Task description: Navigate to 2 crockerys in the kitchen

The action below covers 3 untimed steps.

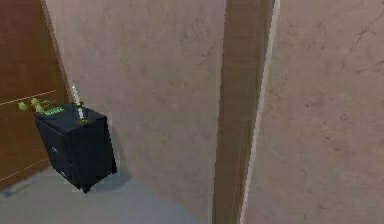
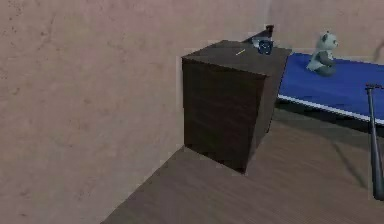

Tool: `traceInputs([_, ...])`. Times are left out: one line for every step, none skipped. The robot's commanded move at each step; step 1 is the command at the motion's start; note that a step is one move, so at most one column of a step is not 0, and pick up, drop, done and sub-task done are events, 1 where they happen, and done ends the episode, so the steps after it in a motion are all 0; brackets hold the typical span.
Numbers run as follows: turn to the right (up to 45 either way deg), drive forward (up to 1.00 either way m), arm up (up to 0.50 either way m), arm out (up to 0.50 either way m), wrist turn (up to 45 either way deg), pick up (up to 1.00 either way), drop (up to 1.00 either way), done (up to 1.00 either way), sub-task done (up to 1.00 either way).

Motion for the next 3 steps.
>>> traceInputs([-42.0,0.0,0.0,0.0,0.0,0.0,0.0,0.0,0.0])
traceInputs([0.0,1.0,0.0,0.0,0.0,0.0,0.0,0.0,0.0])
traceInputs([0.0,0.3,0.0,0.0,0.0,0.0,0.0,0.0,0.0])
